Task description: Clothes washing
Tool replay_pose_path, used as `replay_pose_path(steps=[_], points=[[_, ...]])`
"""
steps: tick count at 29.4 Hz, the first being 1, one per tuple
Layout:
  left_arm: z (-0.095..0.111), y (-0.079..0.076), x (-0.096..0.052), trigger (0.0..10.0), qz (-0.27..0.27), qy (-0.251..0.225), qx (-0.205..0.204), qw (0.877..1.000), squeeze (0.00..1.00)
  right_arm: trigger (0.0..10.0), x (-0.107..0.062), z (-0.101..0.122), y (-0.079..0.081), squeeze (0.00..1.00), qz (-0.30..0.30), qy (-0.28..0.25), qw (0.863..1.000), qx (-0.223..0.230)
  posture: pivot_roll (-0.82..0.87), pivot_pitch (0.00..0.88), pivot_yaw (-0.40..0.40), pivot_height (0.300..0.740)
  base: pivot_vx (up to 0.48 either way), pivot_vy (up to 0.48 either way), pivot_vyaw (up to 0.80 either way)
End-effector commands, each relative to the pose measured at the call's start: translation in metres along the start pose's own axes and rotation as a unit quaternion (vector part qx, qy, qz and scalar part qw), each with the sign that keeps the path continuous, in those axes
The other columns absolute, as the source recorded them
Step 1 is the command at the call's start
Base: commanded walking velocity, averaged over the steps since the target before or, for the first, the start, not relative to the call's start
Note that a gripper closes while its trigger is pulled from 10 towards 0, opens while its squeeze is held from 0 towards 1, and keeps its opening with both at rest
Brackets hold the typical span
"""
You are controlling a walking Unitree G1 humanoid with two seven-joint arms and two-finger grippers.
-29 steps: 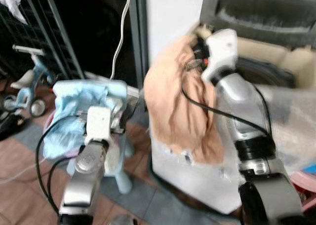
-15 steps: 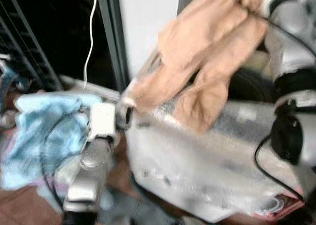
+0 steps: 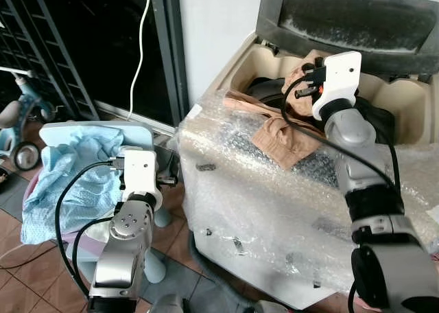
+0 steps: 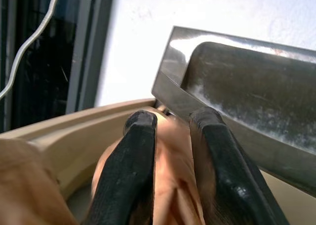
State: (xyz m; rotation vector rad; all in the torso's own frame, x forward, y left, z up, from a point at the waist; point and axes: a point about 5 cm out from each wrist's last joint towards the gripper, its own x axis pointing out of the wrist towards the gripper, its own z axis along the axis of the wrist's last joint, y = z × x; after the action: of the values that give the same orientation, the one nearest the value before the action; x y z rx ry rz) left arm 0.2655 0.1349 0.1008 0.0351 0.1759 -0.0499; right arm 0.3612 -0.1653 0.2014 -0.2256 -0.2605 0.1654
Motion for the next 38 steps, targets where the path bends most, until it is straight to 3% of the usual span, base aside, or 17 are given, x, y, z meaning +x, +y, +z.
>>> replay_pose_path(steps=[1, 7, 13, 26, 29, 32, 34, 38], points=[[0.002, -0.002, 0.001, 10.0, -0.002, 0.0, 0.006, 1.0, 0.0, 10.0, 0.0, 0.012, 0.001, 1.0, 0.003, -0.027, 1.0, -0.011, -0.05, 0.0, 0.019, 0.74, 0.0, 0.0, 0.0], [0.003, 0.0, 0.0, 10.0, 0.009, -0.005, -0.001, 1.0, 0.0, 10.0, -0.018, 0.021, 0.023, 1.0, 0.009, -0.071, 0.996, -0.047, -0.05, 0.0, 0.016, 0.74, 0.0, 0.0, 0.0], [0.005, -0.001, 0.0, 10.0, 0.006, -0.012, -0.004, 1.0, 0.0, 10.0, -0.026, 0.023, 0.036, 1.0, 0.016, -0.073, 0.997, -0.036, -0.04, 0.0, 0.01, 0.74, 0.0, 0.0, 0.0], [0.003, -0.003, -0.001, 10.0, 0.003, -0.008, -0.009, 1.0, 0.0, 10.0, -0.041, 0.019, 0.049, 1.0, 0.032, -0.057, 0.998, -0.019, -0.05, 0.0, 0.013, 0.74, -0.104, 0.0, 0.0], [0.004, -0.003, 0.0, 10.0, 0.002, -0.009, -0.008, 1.0, 0.0, 10.0, -0.043, 0.014, 0.053, 1.0, 0.051, -0.038, 0.998, -0.024, -0.05, 0.0, 0.012, 0.74, -0.11, 0.0, 0.0], [0.004, -0.003, -0.001, 10.0, 0.003, -0.011, -0.01, 1.0, 0.0, 10.0, -0.046, -0.001, 0.055, 1.0, 0.085, 0.02, 0.995, 0.044, -0.05, 0.0, 0.01, 0.74, 0.0, 0.0, 0.0], [0.004, -0.003, -0.001, 10.0, 0.004, -0.011, -0.011, 1.0, 0.0, 10.0, -0.052, -0.009, 0.051, 1.0, 0.134, 0.036, 0.99, 0.039, -0.04, 0.0, 0.009, 0.74, 0.0, 0.0, 0.0], [0.005, -0.002, -0.001, 10.0, 0.004, -0.011, -0.011, 1.0, 0.0, 10.0, -0.053, -0.017, 0.039, 1.0, 0.14, 0.057, 0.988, 0.044, -0.05, 0.0, 0.011, 0.74, 0.0, 0.0, 0.0]])
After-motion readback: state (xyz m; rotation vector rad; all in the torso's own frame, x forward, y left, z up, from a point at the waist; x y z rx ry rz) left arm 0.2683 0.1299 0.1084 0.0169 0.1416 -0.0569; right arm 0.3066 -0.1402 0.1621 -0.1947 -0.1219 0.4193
